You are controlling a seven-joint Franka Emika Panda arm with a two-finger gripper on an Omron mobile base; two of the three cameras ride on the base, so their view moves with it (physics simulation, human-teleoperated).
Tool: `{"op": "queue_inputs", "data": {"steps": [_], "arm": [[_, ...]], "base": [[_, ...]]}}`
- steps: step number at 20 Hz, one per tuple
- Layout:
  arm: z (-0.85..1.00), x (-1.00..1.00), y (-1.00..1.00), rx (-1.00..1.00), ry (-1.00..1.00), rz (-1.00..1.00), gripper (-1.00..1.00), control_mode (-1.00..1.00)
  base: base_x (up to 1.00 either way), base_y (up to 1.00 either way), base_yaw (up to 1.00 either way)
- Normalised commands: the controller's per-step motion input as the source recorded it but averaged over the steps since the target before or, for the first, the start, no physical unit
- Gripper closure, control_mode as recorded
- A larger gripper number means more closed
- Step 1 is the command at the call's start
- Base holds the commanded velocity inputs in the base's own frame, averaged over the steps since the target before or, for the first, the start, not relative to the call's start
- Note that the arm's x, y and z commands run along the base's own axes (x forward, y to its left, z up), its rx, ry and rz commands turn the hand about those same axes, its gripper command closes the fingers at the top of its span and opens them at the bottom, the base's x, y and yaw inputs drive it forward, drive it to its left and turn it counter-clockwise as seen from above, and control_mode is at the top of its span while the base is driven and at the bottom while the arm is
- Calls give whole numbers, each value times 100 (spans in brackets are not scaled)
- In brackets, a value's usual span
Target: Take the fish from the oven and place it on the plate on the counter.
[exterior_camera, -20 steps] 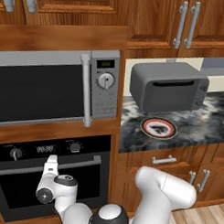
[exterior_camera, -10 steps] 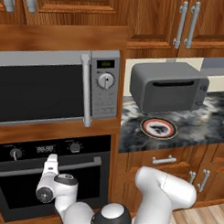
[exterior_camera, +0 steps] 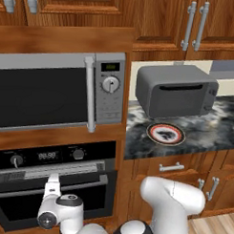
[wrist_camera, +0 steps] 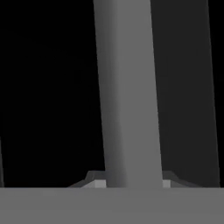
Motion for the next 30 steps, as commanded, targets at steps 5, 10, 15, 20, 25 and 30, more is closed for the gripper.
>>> {"op": "queue_inputs", "data": {"steps": [5,10,15,20,25,30], "arm": [[-77,-89,0,-2,3,6,100,-100],[-75,-78,0,-1,7,5,100,-100],[-78,-73,0,-2,9,5,100,-100],[-80,-66,0,0,8,5,100,-100],[-70,-56,0,-1,11,4,100,-100],[-73,-48,0,0,14,4,100,-100]], "base": [[0,0,0],[0,0,0],[0,0,0],[0,0,0],[0,0,0],[0,0,0]]}}
